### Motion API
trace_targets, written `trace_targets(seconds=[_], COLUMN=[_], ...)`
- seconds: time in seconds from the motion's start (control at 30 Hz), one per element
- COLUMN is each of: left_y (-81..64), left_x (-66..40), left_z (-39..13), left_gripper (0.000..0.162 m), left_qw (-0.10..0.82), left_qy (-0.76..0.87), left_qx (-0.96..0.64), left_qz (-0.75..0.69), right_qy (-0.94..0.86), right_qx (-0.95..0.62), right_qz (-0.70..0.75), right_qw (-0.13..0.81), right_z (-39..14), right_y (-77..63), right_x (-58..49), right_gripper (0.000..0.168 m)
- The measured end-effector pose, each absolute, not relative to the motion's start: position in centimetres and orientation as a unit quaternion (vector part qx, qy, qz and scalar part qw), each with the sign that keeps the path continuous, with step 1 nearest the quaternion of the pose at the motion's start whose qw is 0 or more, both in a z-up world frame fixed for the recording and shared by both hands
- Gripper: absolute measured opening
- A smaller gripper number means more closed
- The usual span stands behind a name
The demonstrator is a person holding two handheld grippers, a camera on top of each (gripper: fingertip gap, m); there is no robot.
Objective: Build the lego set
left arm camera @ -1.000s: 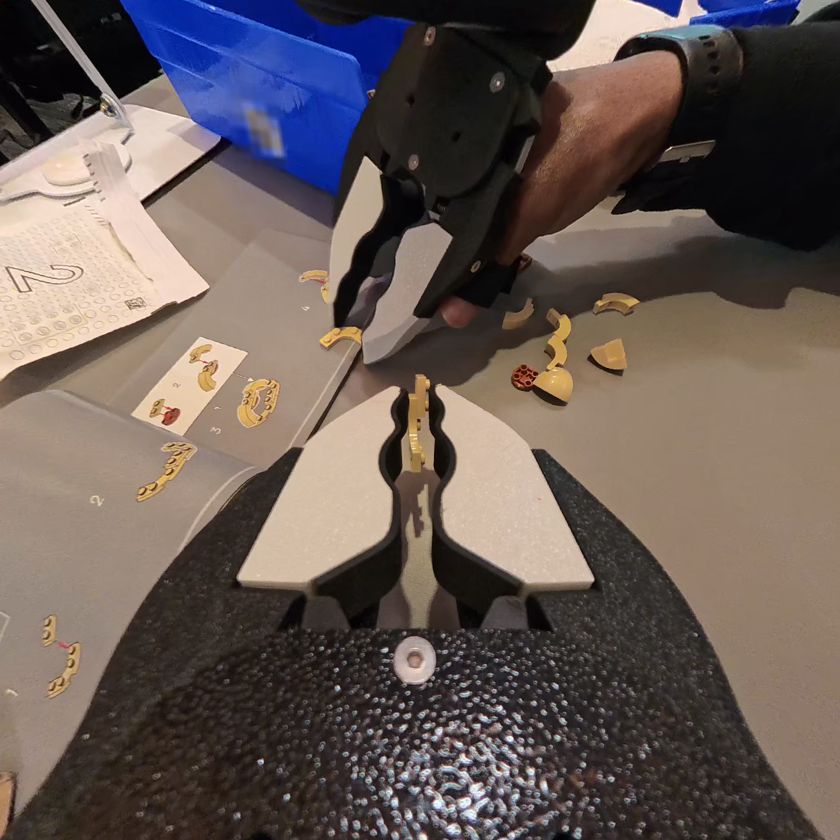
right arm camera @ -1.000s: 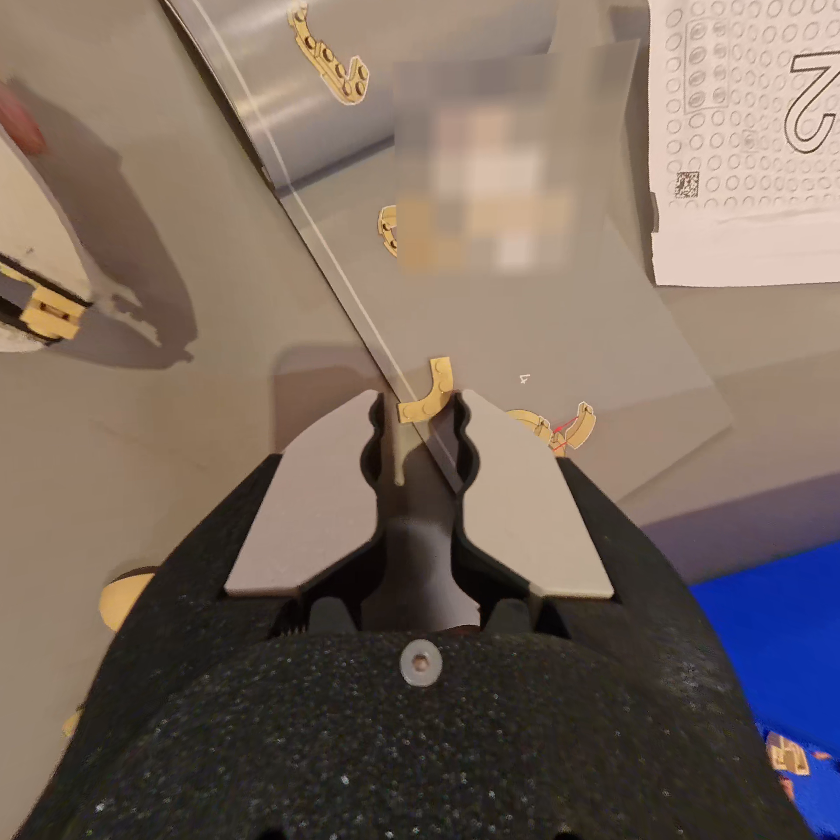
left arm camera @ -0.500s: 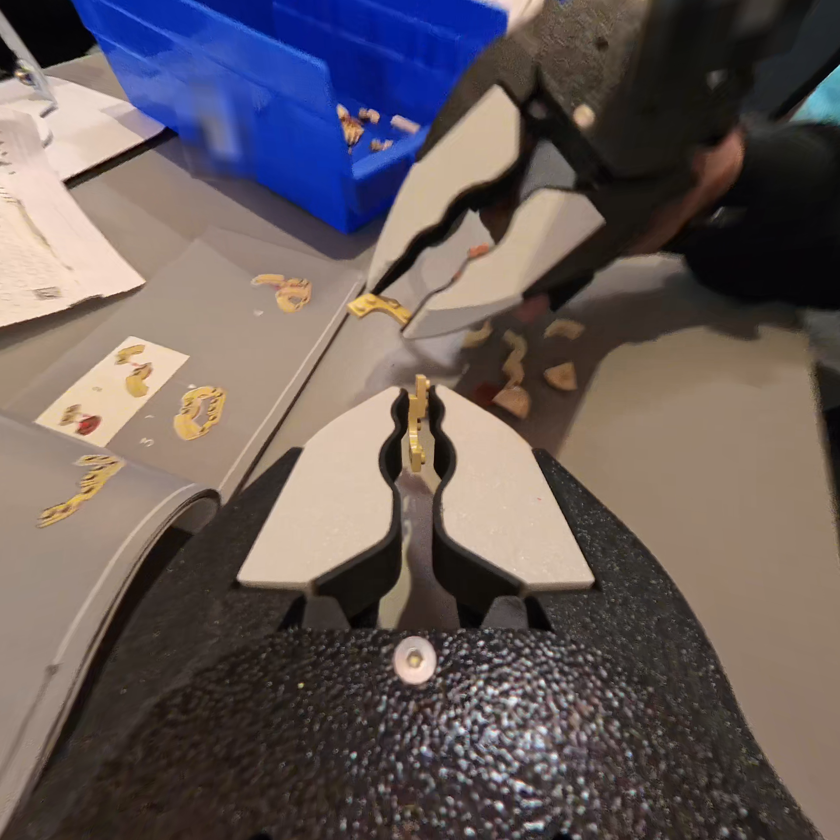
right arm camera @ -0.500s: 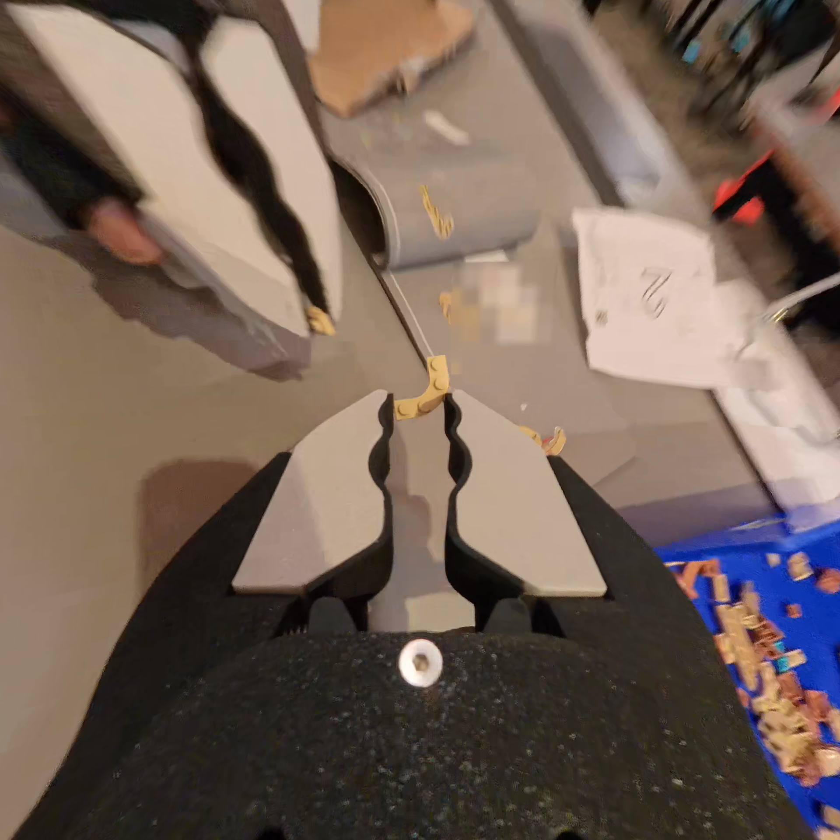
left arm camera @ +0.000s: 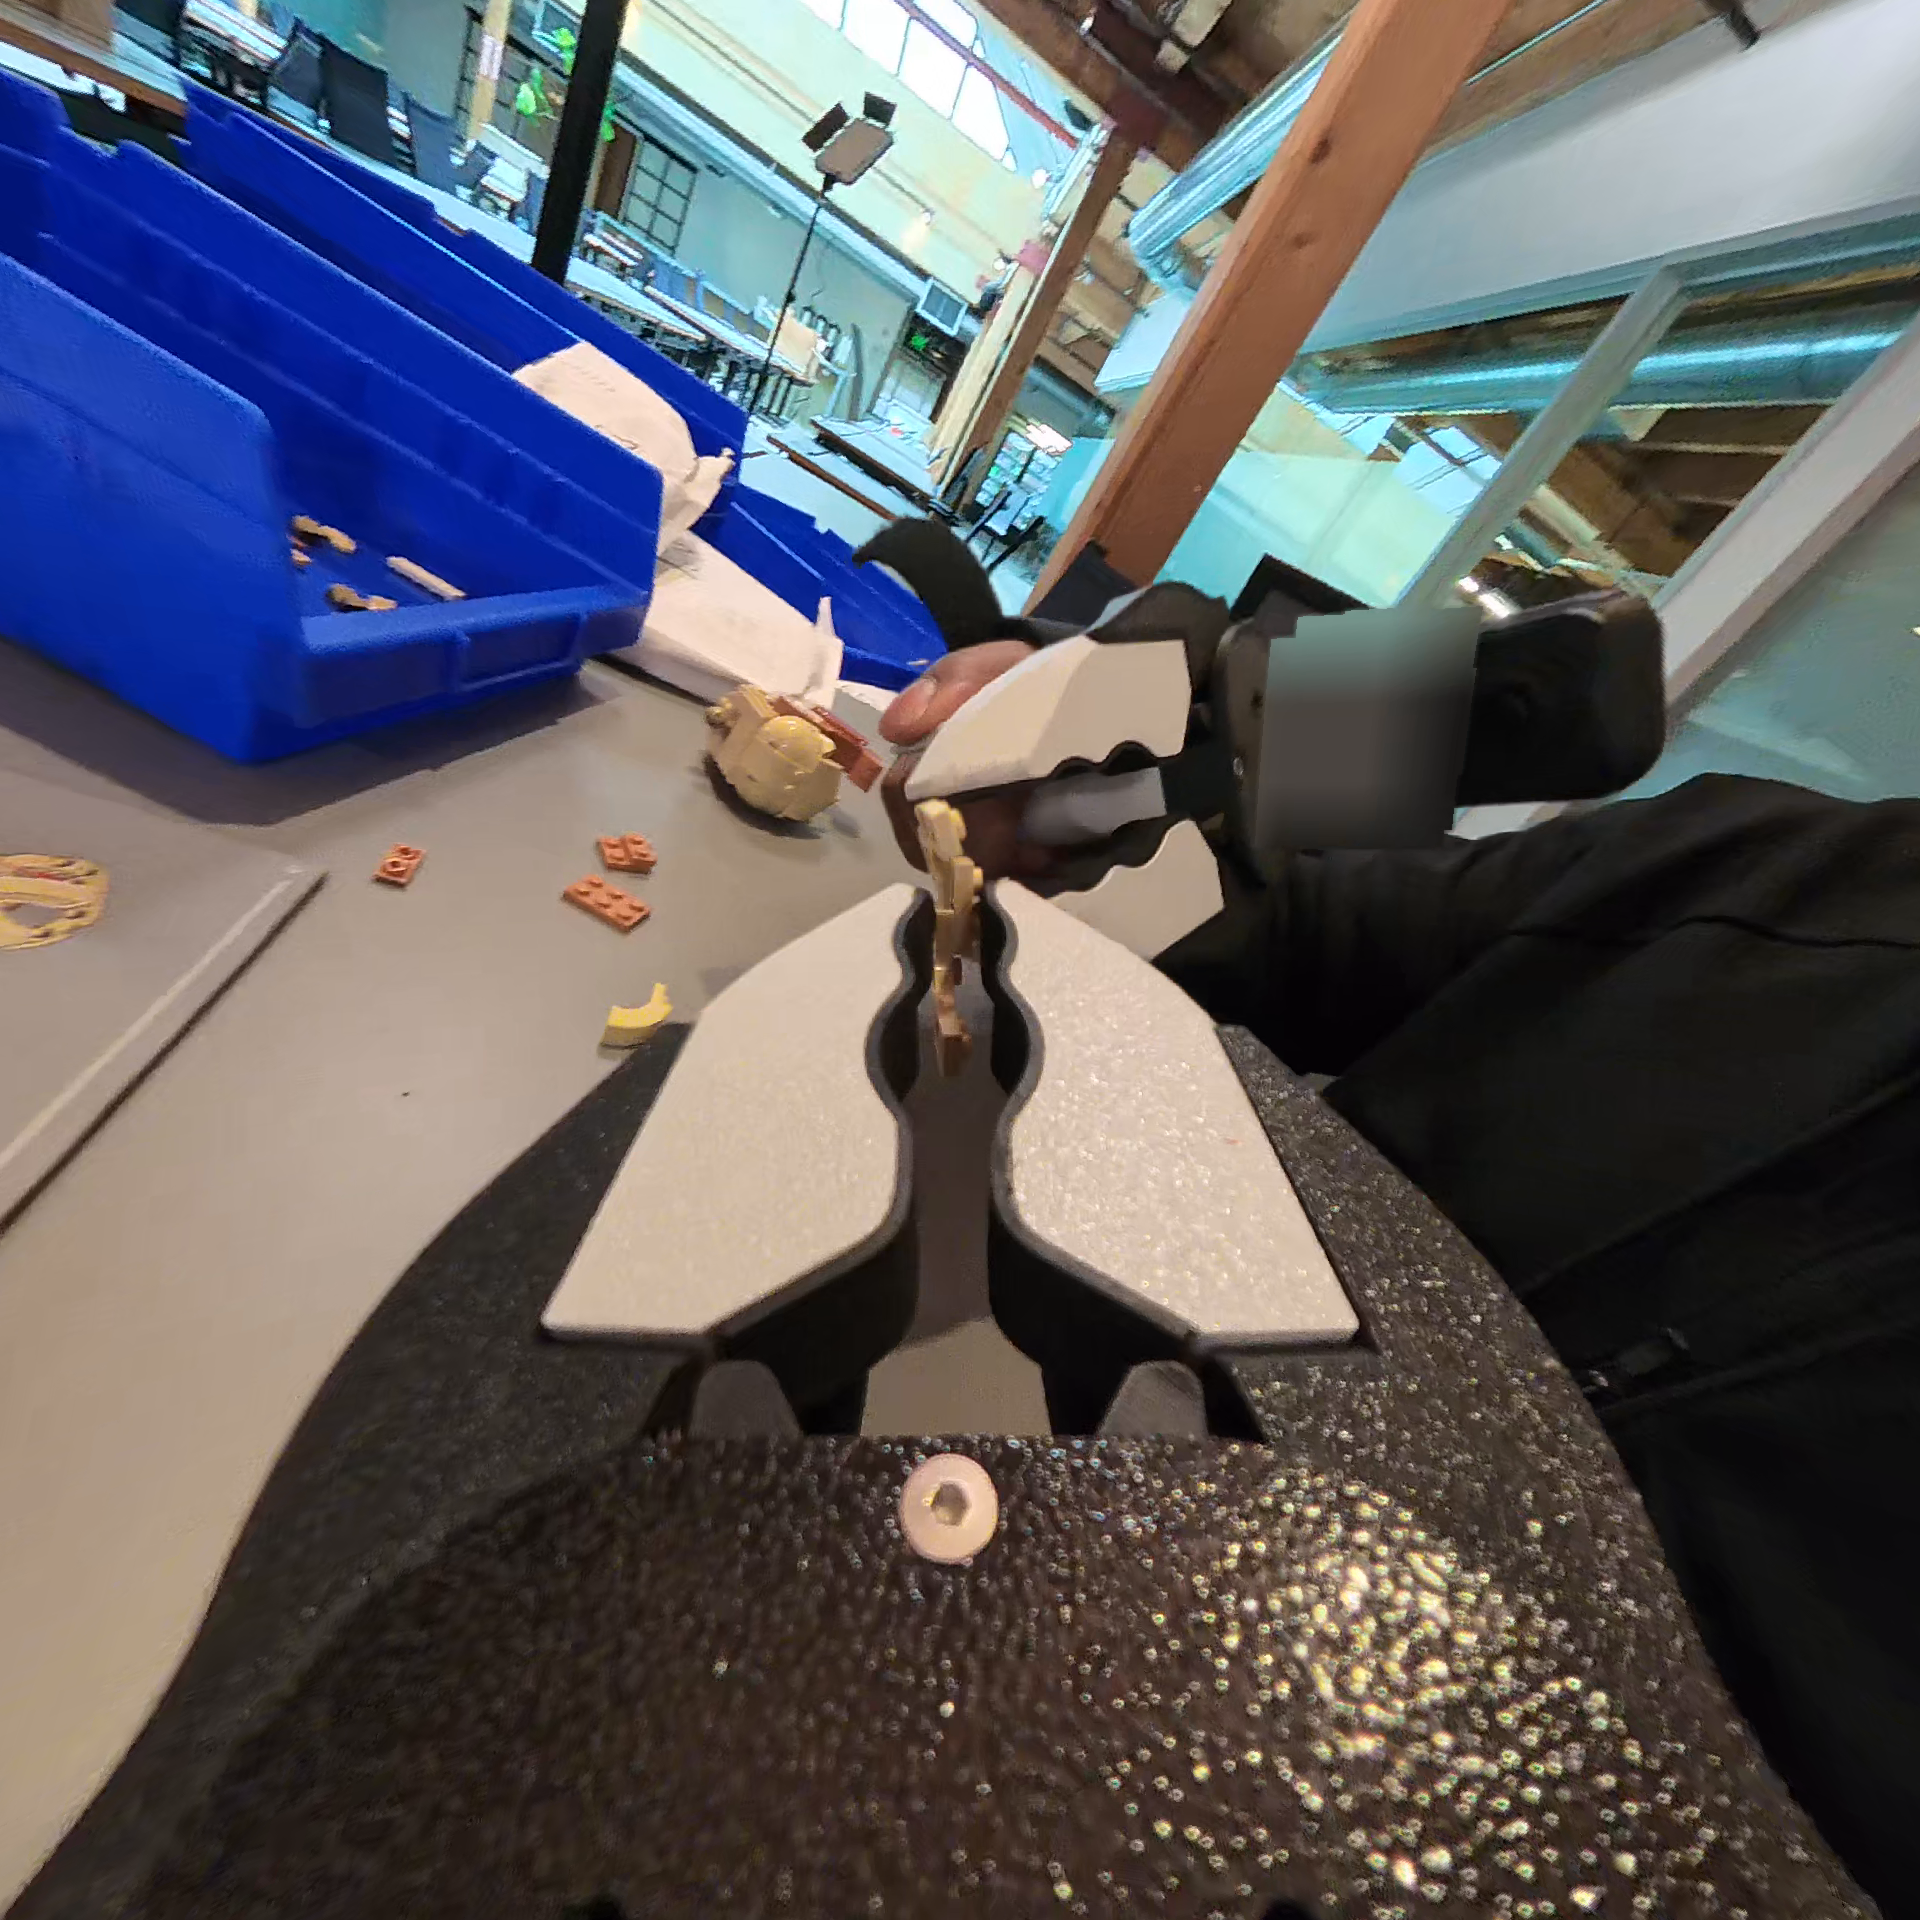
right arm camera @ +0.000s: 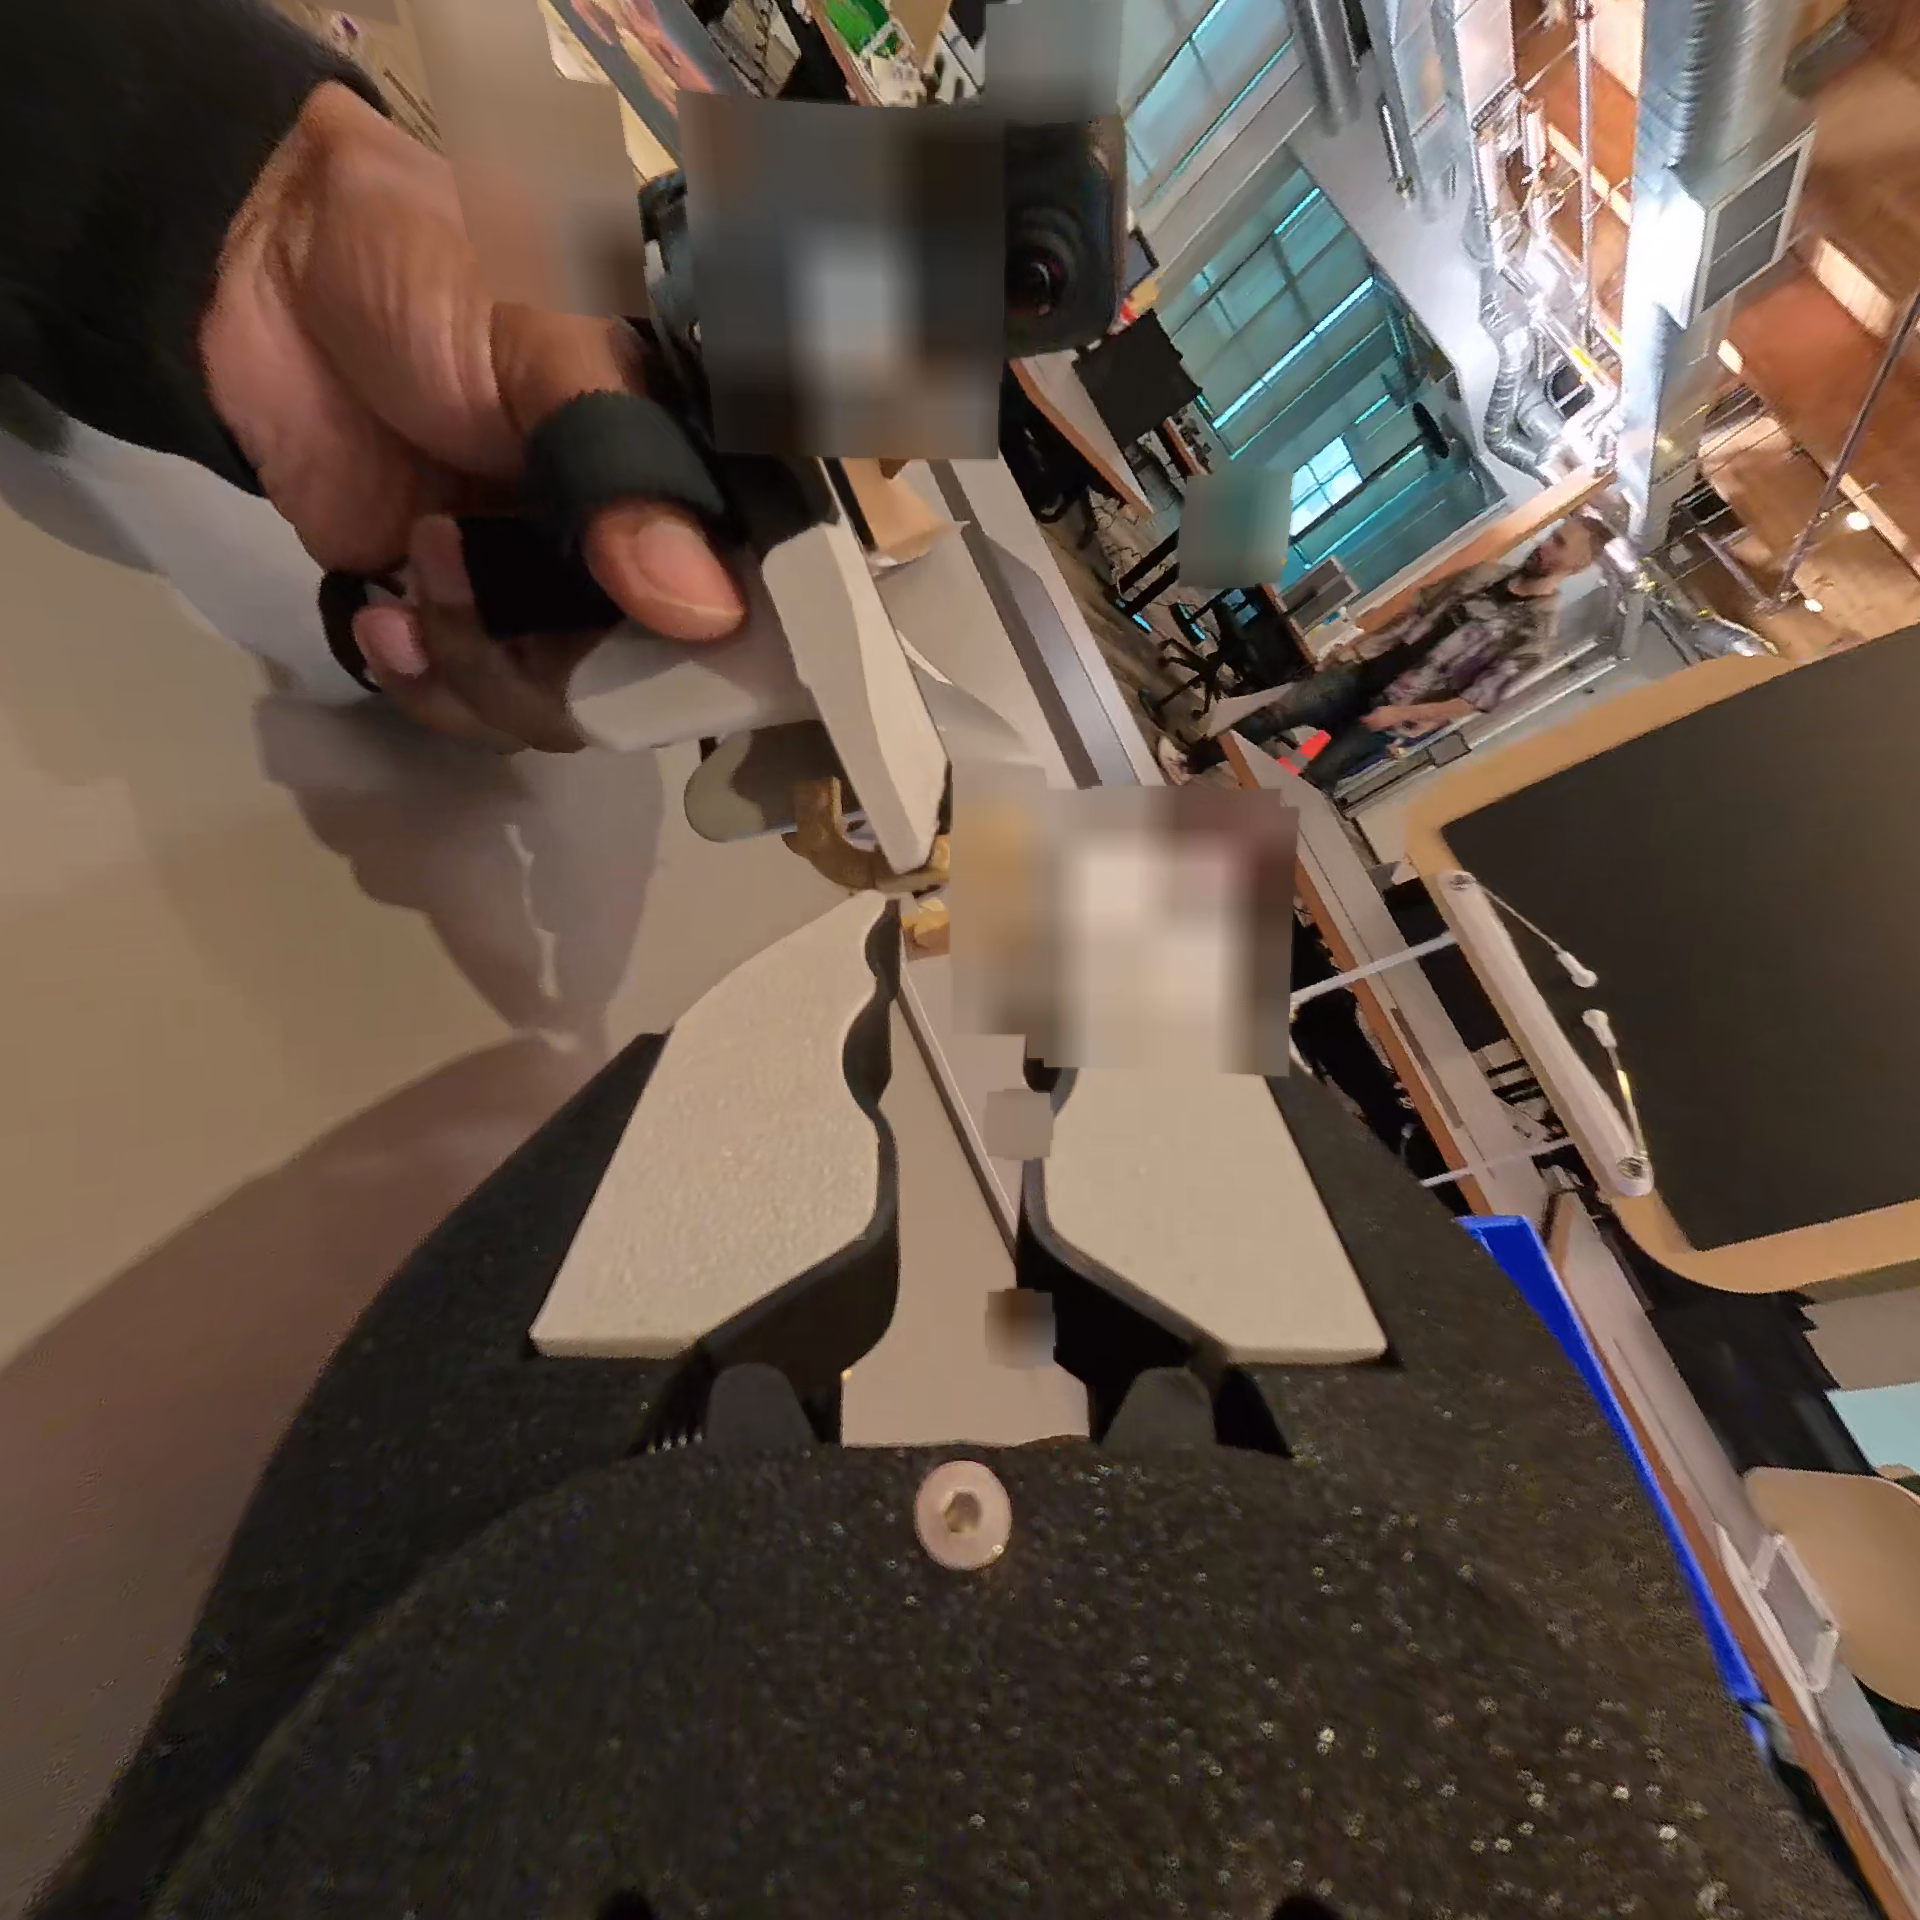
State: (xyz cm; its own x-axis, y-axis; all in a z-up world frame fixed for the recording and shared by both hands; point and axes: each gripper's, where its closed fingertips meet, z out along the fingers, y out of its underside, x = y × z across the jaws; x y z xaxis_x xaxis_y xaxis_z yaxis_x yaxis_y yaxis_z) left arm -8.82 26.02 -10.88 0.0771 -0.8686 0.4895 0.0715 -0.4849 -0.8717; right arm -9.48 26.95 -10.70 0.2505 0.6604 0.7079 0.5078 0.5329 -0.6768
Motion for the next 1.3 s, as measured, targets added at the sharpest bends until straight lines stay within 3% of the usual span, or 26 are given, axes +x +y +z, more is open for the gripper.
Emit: trace_targets(seconds=[0.83, 1.07, 1.3], left_y=[25.5, 25.4, 24.7], left_x=[-7.8, -8.0, -8.4], left_z=[-11.0, -10.6, -9.6], left_gripper=[0.008, 0.008, 0.008], left_qw=[0.374, 0.381, 0.378], left_qy=[0.314, 0.318, 0.325], left_qx=[-0.620, -0.612, -0.583], left_qz=[-0.614, -0.616, -0.641], right_qy=[-0.639, -0.627, -0.630], right_qx=[-0.424, -0.444, -0.493], right_qz=[-0.048, -0.005, 0.142], right_qw=[0.640, 0.640, 0.583], right_z=[-11.3, -11.2, -11.7], right_y=[26.1, 26.0, 25.0], right_x=[-9.5, -9.3, -8.5], right_gripper=[0.020, 0.020, 0.032])
